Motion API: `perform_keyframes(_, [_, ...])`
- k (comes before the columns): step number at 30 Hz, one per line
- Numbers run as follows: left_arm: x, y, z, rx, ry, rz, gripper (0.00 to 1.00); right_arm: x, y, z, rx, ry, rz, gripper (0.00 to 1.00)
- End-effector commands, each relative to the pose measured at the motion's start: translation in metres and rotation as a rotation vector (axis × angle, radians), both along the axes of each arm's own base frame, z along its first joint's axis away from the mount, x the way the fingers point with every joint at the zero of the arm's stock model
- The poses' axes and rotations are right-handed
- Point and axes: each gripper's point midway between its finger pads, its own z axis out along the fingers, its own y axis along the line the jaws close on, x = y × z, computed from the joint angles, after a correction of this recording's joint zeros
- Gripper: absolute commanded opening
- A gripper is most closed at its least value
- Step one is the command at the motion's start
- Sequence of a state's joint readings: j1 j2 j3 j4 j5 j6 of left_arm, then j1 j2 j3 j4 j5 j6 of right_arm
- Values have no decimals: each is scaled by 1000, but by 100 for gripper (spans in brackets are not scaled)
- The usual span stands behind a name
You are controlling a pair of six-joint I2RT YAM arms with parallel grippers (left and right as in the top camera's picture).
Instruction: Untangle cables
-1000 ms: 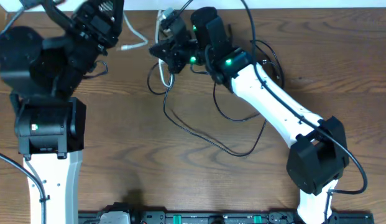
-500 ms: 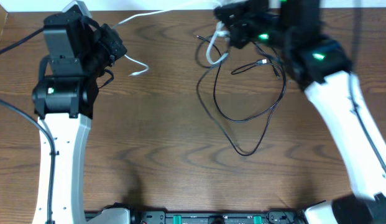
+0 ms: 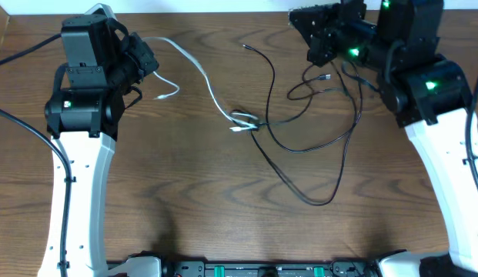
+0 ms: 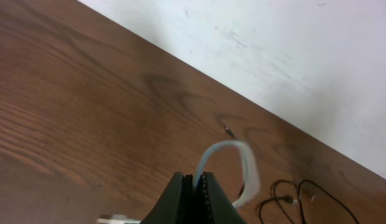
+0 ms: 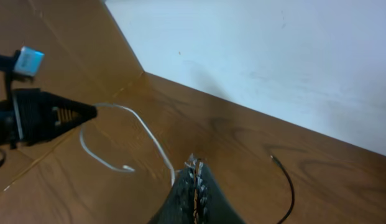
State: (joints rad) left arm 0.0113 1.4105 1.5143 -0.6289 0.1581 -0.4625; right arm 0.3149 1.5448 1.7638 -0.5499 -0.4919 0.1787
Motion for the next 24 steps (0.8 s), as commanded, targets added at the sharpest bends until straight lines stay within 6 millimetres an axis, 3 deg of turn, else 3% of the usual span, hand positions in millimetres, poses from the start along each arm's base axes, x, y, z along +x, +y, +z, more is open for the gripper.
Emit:
perform_keyframes(1, [3,-7,5,34,-25,-78,7,-1,2,9,13,-23,-5,1])
perform_keyframes(4, [7,-23,16,22,-81,-179,7,-2,2,1,4,7,-6,1])
perform_keyframes(7, [11,-47,42,-43,-196,-305,7,0,-1,-23,-42,80,-19,5])
perform_keyframes(12, [4,-79,99,-113,-417,-498,7,10,3,-62,-86,184,-12,31])
perform_keyframes(17, [-11,-86,156,-186,-596,-525,8,20,11,-93,-94,264,21,46])
perform_keyframes(24, [-45,-88,216,-245,-774,-534,7,27,27,-122,-78,336,94,47])
